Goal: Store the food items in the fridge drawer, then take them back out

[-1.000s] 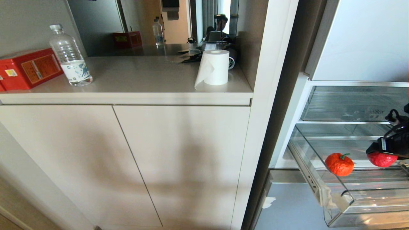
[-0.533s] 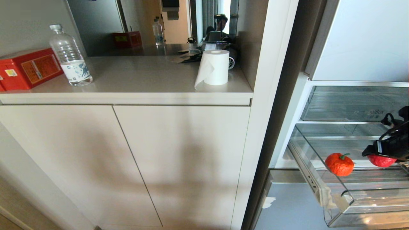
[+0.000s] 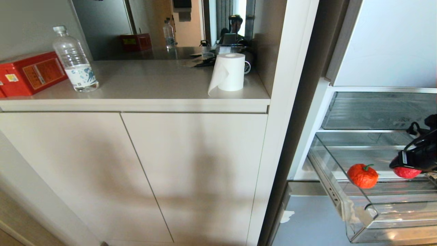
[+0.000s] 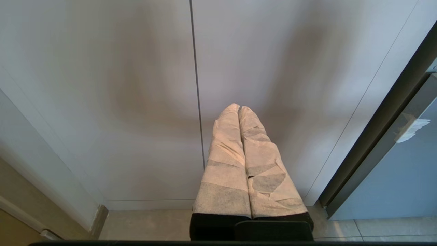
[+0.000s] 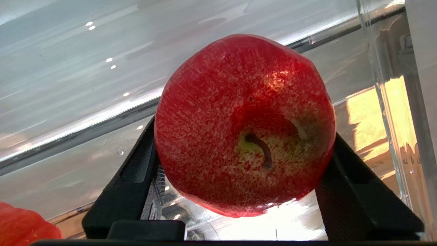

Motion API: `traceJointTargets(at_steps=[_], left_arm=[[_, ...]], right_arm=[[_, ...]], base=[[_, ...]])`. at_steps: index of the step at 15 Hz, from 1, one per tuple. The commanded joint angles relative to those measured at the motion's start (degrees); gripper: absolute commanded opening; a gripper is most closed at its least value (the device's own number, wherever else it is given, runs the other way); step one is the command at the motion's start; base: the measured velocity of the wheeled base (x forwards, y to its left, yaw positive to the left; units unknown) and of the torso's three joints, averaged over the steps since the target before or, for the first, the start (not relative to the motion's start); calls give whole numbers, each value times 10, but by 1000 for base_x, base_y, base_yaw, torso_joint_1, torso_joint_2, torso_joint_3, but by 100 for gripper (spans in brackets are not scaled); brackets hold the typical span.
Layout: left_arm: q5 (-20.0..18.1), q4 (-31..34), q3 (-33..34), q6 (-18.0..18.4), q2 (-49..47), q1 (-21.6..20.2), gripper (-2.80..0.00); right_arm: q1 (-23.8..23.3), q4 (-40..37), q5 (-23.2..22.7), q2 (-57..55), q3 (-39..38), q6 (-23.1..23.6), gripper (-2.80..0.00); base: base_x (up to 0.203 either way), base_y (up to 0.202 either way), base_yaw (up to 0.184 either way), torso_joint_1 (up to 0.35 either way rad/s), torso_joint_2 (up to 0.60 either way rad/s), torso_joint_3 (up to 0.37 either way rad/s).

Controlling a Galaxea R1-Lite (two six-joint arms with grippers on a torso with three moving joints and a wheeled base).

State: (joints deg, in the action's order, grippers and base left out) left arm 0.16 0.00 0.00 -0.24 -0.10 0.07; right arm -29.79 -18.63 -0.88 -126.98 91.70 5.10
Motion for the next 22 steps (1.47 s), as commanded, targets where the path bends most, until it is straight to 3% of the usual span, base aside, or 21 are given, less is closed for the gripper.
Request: traceJointTargets(at_steps=[1,7,17,21,22], left_arm=[[0,0,0,0,-1,0,-280],[0,0,0,0,-1,0,-280],[0,0,0,0,-1,0,-280],[0,0,0,0,-1,0,-280],[0,0,0,0,-1,-1,-280]], right_arm=[[0,-3,-2,17,-6,0,-280],[3,-3,-13,201,-99,4,-280],[2,2,-88,643,-399,16,-280],[9,105,-124,761,-573,-43,-280],[34,128,-122,782,-601,-51,-280]], base=[[0,0,0,0,0,0],[0,0,0,0,0,0],[0,0,0,0,0,0],[0,0,0,0,0,0],[0,0,0,0,0,0]])
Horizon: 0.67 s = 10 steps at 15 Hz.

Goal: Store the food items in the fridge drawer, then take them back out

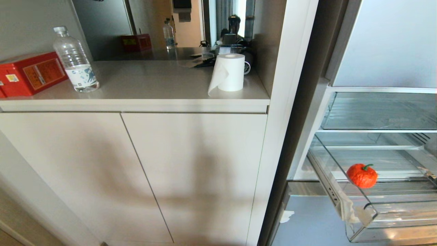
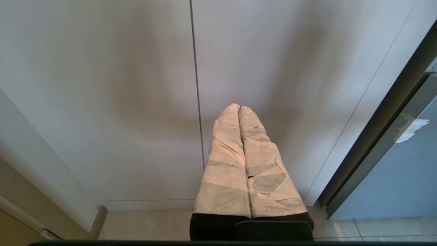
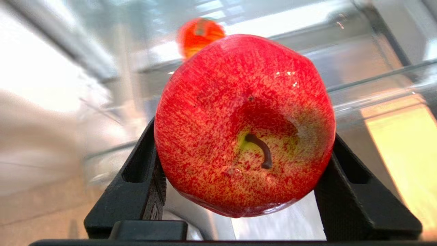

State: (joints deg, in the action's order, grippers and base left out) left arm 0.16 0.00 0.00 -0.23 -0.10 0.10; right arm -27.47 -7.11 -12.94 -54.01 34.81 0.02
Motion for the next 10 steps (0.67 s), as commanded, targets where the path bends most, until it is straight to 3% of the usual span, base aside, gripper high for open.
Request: traceJointTargets(at_steps=[1,3,5,8,10], left_arm=[[0,0,0,0,-1,0,-280],[0,0,0,0,-1,0,-280],[0,0,0,0,-1,0,-280],[0,0,0,0,-1,0,-280],[0,0,0,0,-1,0,-280]], right_arm=[[62,27,17,76,-50,-10,-280],[208,41,82,163,-87,-19,-280],[302,49,139,290,-125,-3,-280],[368,103,206,387,-232,31,-280],[384,139,216,385,-325,77,-280]], base=[[0,0,0,0,0,0],[0,0,0,0,0,0],[0,0,0,0,0,0],[0,0,0,0,0,0],[0,0,0,0,0,0]])
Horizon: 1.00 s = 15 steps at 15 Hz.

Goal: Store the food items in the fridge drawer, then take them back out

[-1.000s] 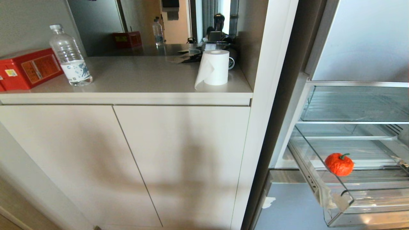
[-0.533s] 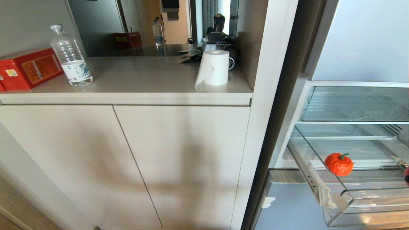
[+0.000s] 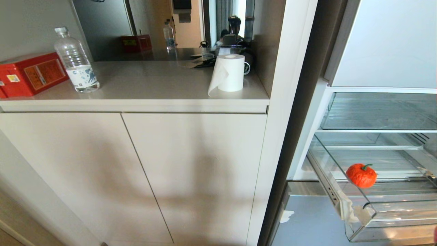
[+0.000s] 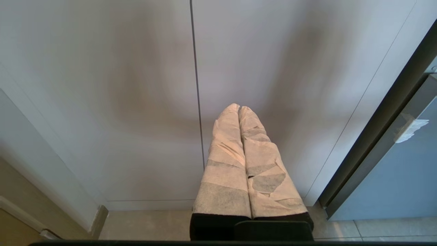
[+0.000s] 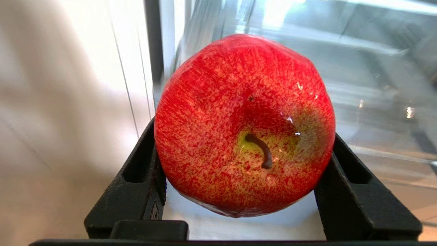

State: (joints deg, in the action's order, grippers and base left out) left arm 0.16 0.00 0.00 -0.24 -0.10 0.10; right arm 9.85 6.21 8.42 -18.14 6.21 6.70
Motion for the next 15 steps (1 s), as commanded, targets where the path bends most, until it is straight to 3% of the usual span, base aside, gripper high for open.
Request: traceJointTargets(at_steps=[1,5,8,12,15], left_arm=[[0,0,0,0,-1,0,-280],[0,0,0,0,-1,0,-280],[0,0,0,0,-1,0,-280],[0,0,0,0,-1,0,-280],[0,0,0,0,-1,0,-280]], right_arm=[[9,12,-13,26,-61,29,-280],[-76,-15,-75,74,-62,41,-280],[-90,-56,-107,178,-62,37,-280],[-92,-65,-97,181,-62,-1,-280],[-92,-64,-96,181,-63,-5,-280]], base=[[0,0,0,0,0,0],[0,0,0,0,0,0],[0,0,0,0,0,0],[0,0,0,0,0,0],[0,0,0,0,0,0]])
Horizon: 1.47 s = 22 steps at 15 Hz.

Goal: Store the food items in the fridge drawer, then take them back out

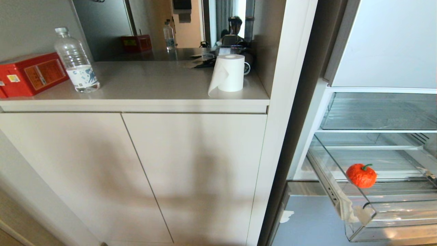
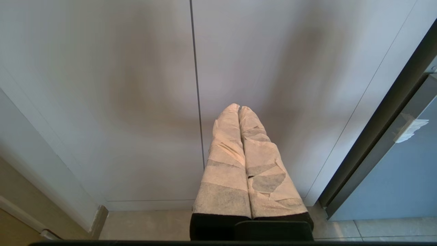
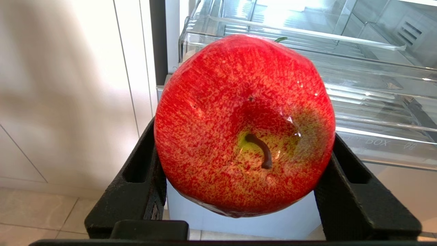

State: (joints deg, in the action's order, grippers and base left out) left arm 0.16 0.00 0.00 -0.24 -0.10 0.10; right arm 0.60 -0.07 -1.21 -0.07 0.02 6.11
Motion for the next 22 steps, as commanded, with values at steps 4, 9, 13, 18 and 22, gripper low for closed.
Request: traceJointTargets(at_steps=[4,9,13,18,22], left_arm=[[0,0,0,0,-1,0,-280],[0,0,0,0,-1,0,-280],[0,0,0,0,-1,0,-280],[0,0,0,0,-1,0,-280],[0,0,0,0,-1,0,-280]], right_arm=[[0,-1,-1,1,-1,5,-280],[0,-1,0,1,0,0,-280],[0,-1,0,1,-1,-1,-280],[0,1,7,1,0,-34,-280],[0,2,10,1,0,-51,-280]], base=[[0,0,0,0,0,0],[3,5,-156,1,2,2],[1,7,-171,6,3,2],[1,8,-175,3,2,2],[2,8,-174,3,3,3]])
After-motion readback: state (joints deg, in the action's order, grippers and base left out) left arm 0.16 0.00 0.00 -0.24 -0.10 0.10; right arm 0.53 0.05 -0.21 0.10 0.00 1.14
